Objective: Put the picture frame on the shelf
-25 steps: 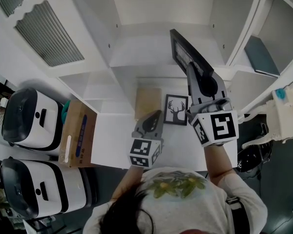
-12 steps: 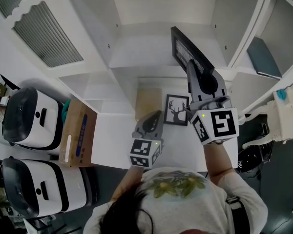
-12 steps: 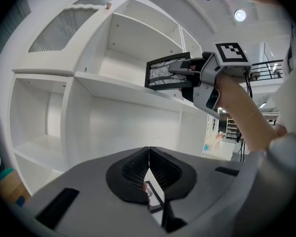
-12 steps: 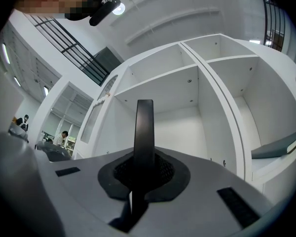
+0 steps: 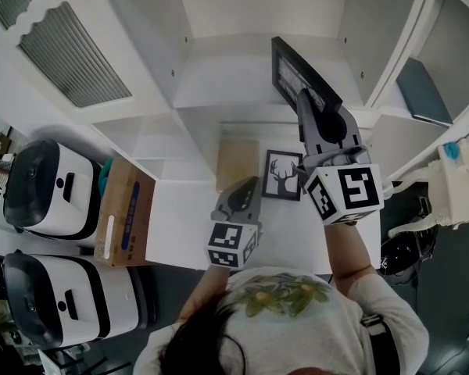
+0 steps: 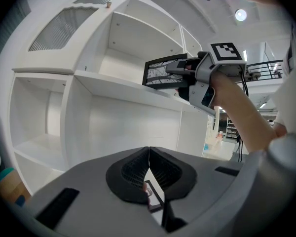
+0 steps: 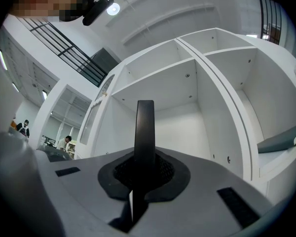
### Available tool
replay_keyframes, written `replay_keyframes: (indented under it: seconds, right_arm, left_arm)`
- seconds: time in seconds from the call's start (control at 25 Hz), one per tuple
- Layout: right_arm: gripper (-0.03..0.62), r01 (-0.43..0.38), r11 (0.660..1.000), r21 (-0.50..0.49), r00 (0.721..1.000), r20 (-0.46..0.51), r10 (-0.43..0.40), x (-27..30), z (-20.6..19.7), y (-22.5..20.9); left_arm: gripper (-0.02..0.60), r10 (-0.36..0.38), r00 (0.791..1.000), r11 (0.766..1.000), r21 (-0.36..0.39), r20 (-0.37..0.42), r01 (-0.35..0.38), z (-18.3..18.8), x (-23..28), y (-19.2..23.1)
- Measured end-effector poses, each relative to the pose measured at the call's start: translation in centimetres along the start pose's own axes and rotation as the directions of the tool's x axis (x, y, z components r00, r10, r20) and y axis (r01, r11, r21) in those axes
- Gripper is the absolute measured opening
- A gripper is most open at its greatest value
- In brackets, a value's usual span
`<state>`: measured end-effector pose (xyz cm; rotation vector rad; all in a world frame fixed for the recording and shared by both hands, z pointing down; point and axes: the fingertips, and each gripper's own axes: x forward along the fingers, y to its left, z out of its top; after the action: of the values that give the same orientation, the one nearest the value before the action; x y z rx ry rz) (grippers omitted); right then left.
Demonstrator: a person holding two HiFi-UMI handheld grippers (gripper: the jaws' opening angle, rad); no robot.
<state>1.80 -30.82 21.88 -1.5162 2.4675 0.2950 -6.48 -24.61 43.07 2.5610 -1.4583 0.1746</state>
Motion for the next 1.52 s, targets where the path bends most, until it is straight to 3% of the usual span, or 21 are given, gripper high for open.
replay_keyframes:
  seconds: [1.52]
  right_arm:
    - [0.037,-0.028,0.999,0.033,0.997,-0.066,0.030,4.1,-1.2,0.0]
  left_arm:
    - [0.029,-0.008,1.000,1.000,-0.005,-0.017,0.008,-0.5,0.9,0.3]
